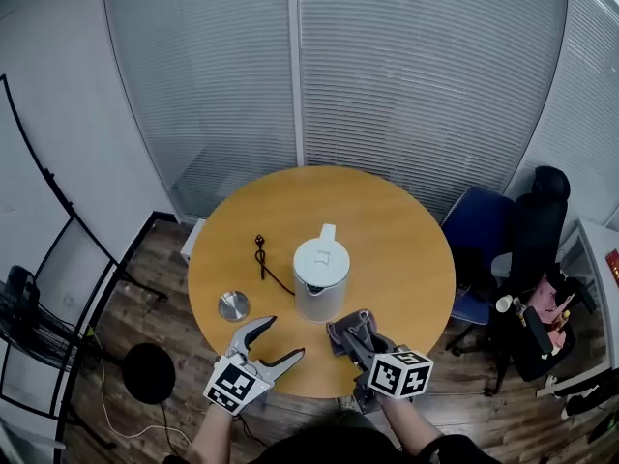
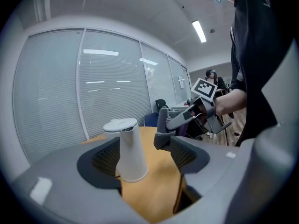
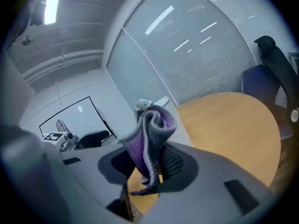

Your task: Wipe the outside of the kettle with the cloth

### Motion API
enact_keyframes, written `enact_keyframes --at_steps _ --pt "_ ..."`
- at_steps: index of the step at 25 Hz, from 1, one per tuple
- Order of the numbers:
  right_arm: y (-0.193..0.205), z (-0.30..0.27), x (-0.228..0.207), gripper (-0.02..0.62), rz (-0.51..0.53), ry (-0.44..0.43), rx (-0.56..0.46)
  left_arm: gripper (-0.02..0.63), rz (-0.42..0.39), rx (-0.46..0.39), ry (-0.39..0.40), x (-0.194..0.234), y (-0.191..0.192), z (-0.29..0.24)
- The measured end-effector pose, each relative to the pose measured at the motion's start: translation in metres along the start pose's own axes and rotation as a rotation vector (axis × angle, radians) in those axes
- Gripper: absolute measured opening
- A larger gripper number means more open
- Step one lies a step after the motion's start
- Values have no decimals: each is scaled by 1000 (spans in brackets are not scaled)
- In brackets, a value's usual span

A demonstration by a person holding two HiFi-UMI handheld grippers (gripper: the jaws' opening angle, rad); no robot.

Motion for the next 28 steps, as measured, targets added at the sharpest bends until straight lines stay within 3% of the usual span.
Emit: enact_keyframes --at_steps 5,9,12,15,19,28 --pt "-16 -26 -11 117 -10 -55 12 342 -70 23 44 25 -12 -36" --pt "-24 -46 -15 117 -42 -105 22 351 -208 84 86 40 -12 -64" --pt "-26 -58 -13 117 -97 -154 35 357 -356 167 182 41 -6 -84" --pt "-25 -69 -11 117 -186 -192 31 368 -430 232 289 37 0 -99" --pt "-17 -75 -18 117 -239 -181 37 376 -440 300 373 32 11 -108" --pt "42 -88 -68 117 -341 -73 167 383 -377 269 330 31 11 -108"
Point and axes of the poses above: the fingertips, and each gripper's own axes: z backward along the fingers, x to its left, y out of its underside, the point moved 6 cm from there along z, backward along the fingers, and after that the axes turned 14 degrees about -x, right-handed, at the moved point
